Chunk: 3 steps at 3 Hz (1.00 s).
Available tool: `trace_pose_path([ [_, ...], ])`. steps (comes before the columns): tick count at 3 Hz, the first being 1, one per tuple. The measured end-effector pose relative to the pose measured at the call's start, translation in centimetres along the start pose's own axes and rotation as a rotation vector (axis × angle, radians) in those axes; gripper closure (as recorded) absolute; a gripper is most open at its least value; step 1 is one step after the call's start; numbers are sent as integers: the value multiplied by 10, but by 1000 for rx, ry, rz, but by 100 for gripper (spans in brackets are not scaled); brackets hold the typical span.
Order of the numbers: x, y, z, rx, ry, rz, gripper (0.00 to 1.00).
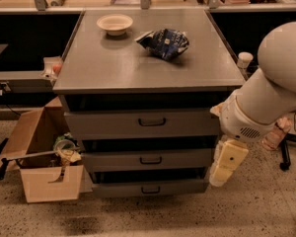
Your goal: Open middle drawer
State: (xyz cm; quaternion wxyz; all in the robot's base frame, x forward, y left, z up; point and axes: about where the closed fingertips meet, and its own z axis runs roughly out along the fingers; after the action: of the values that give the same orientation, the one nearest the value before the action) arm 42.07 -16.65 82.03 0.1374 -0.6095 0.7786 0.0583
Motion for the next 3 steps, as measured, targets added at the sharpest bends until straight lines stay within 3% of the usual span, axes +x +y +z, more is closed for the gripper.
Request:
trace_pose_path([
  [1,0,0,0,0,0,0,0],
  [2,4,-1,33,-49,7,-27,0],
  [3,21,2,108,-101,31,-76,0],
])
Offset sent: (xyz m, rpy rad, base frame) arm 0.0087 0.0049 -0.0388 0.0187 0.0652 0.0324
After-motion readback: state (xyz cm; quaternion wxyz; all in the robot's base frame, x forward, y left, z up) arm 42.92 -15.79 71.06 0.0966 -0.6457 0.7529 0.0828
